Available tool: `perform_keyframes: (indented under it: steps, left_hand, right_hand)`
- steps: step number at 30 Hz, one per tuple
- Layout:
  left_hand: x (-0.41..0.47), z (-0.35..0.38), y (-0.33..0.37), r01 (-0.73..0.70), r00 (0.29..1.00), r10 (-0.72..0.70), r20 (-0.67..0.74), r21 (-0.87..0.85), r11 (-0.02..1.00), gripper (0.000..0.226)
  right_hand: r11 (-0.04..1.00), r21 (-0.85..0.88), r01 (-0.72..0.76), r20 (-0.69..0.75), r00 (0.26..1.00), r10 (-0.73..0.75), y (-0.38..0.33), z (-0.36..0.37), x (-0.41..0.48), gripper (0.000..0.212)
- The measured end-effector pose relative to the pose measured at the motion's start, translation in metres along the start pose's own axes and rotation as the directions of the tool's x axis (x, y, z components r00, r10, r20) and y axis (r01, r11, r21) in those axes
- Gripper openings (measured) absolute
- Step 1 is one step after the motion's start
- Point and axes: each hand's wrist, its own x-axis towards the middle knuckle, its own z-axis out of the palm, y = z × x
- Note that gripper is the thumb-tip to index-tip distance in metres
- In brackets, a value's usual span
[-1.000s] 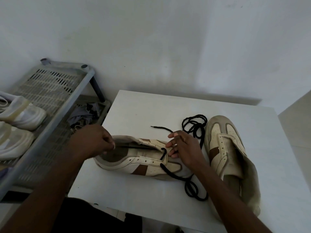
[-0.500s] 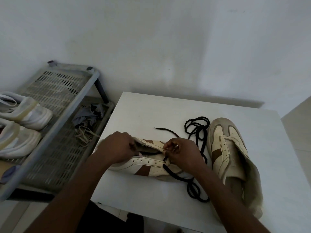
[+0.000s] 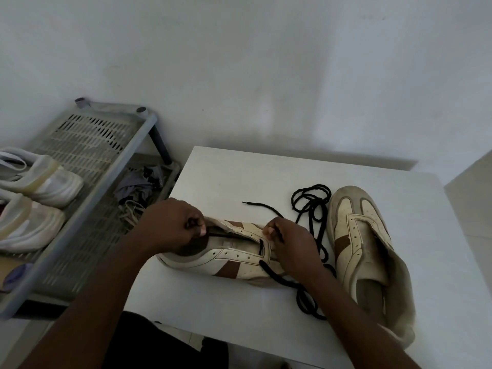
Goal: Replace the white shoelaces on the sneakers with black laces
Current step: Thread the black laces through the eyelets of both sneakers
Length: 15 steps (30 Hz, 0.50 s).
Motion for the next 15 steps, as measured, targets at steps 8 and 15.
perform_keyframes:
  steps: [8, 15]
  left_hand:
    - [-0.002, -0.007, -0.007, 0.012, 0.998, -0.014, 0.059, 0.034, 0.999, 0.005]
    - [0.001, 0.003, 0.005, 0.049, 0.997, -0.039, -0.068, 0.159, 0.986, 0.017]
  right_hand:
    - [0.994, 0.101, -0.039, 0.023, 0.999, 0.037, -0.001, 0.0, 0.001, 0.024]
    - [0.997, 0.082, 0.006, 0.063, 0.998, -0.011, -0.011, -0.012, 0.003, 0.013]
